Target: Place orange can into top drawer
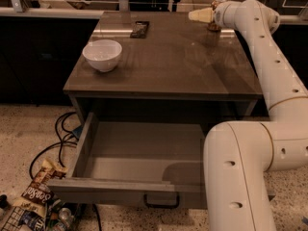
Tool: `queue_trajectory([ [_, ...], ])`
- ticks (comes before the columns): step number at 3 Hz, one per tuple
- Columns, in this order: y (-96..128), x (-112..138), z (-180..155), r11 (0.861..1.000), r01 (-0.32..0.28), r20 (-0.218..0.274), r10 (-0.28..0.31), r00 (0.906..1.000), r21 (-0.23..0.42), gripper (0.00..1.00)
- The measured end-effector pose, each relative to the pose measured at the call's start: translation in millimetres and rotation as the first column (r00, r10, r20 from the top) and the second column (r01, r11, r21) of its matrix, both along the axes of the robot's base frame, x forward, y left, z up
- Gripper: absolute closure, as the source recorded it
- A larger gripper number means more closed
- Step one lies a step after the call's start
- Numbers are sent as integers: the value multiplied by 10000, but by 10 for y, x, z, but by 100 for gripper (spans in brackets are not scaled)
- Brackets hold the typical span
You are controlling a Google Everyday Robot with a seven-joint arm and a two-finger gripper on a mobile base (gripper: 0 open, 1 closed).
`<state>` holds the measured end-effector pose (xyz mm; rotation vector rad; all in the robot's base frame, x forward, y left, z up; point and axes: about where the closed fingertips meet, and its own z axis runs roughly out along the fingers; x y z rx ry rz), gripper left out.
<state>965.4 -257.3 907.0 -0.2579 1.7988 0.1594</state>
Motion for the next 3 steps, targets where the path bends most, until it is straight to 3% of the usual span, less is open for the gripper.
queue_trajectory([
  [1,6,1,-2,10000,-13,-11,13,10000,-14,0],
  [2,47,94,3,9998,122,369,-128,9992,170,0],
  [3,57,281,-55,9961,478,1161,-562,9916,741,0],
])
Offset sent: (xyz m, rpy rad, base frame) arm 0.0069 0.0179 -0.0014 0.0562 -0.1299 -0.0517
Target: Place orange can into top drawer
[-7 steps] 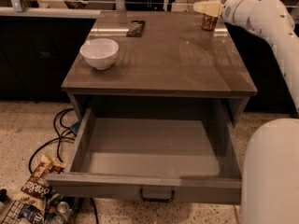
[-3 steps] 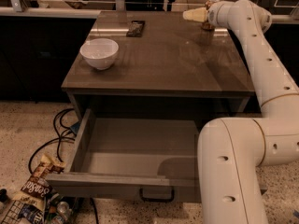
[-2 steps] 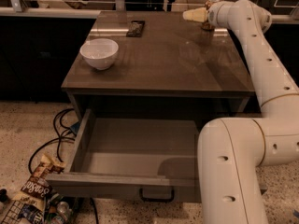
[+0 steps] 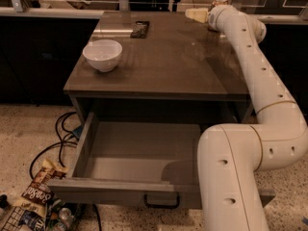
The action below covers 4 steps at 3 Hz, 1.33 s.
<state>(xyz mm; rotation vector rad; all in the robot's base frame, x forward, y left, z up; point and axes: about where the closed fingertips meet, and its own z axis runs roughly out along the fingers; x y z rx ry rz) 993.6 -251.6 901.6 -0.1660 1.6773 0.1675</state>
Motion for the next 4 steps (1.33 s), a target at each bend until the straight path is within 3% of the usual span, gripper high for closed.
queue_trajectory([
  [1,-116,155,186,9954,801,1655,-879,9823,534,0],
  [2,-116,155,186,9954,800,1654,-878,9823,534,0],
  [4,-75,169,166,9957,761,1632,-839,9830,535,49],
])
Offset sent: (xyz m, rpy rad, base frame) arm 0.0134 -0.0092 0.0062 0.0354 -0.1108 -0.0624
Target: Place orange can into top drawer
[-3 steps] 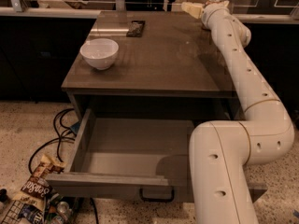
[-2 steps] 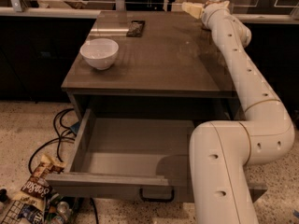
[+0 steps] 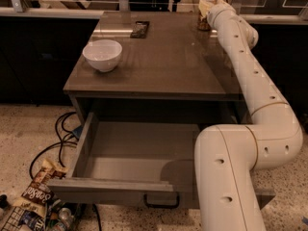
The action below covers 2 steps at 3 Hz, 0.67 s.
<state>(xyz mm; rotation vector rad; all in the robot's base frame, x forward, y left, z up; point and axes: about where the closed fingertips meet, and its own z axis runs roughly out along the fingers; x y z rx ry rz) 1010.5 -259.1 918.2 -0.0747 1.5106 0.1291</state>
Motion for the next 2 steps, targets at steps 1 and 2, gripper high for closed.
queue_trajectory([
  [1,18,6,-9,10000,-18,-10,18,10000,1,72],
  [2,36,12,-18,10000,-36,-20,36,10000,2,95],
])
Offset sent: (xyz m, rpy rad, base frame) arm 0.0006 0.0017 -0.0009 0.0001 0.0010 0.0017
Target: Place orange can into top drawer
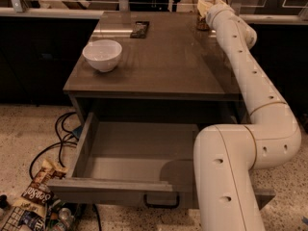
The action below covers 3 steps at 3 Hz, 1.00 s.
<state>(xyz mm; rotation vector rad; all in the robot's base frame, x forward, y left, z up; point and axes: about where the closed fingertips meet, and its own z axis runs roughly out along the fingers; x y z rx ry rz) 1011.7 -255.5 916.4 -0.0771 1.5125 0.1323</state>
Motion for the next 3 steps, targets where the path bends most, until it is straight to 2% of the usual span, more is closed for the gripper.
queue_trajectory([
  [1,12,4,-6,10000,-12,-6,12,10000,1,100],
  [2,21,5,-1,10000,-36,5,36,10000,15,100],
  [3,124,7,51,9993,-335,149,332,9993,191,100],
])
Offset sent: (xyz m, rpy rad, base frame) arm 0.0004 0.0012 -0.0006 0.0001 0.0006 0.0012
